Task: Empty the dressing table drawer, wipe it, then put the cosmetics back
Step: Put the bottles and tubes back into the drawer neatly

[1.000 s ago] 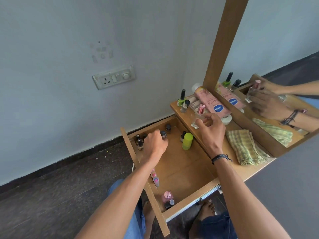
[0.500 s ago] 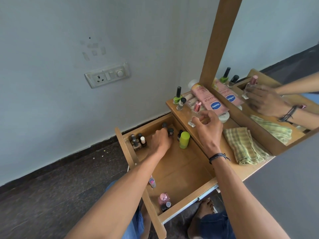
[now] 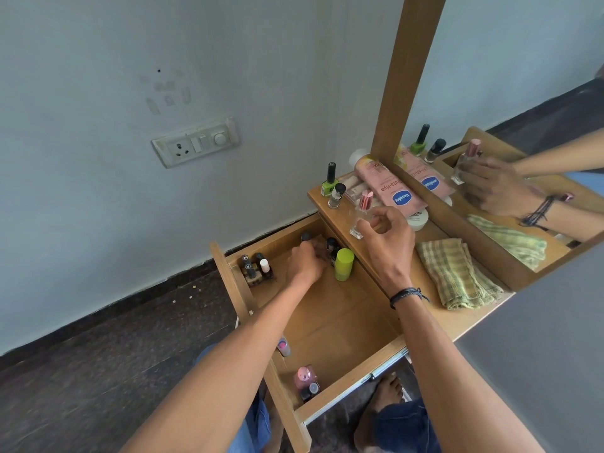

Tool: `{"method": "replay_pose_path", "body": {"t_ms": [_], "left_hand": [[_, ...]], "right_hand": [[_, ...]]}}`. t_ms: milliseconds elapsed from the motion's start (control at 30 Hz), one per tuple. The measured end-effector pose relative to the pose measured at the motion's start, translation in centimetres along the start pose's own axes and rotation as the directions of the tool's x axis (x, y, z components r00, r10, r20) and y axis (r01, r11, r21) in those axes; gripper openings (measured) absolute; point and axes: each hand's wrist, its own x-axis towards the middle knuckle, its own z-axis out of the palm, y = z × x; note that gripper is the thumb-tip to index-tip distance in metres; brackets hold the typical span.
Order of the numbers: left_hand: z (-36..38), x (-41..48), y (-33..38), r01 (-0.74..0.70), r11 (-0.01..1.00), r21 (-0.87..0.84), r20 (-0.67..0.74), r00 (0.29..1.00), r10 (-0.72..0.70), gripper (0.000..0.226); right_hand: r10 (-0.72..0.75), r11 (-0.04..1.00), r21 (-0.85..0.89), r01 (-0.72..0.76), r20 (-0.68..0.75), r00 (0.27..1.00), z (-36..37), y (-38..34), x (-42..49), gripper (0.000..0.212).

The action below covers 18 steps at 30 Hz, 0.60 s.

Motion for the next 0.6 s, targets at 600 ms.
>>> {"method": "replay_pose_path", "body": {"t_ms": [600], "left_hand": [[-4.6, -7.0, -2.1, -0.152, 0.981, -0.123, -0.03, 0.988, 0.149, 0.029]], "right_hand": [[-0.132, 0.991, 0.01, 0.132, 0.13, 0.983, -0.9, -0.7, -6.0, 0.017]]}}
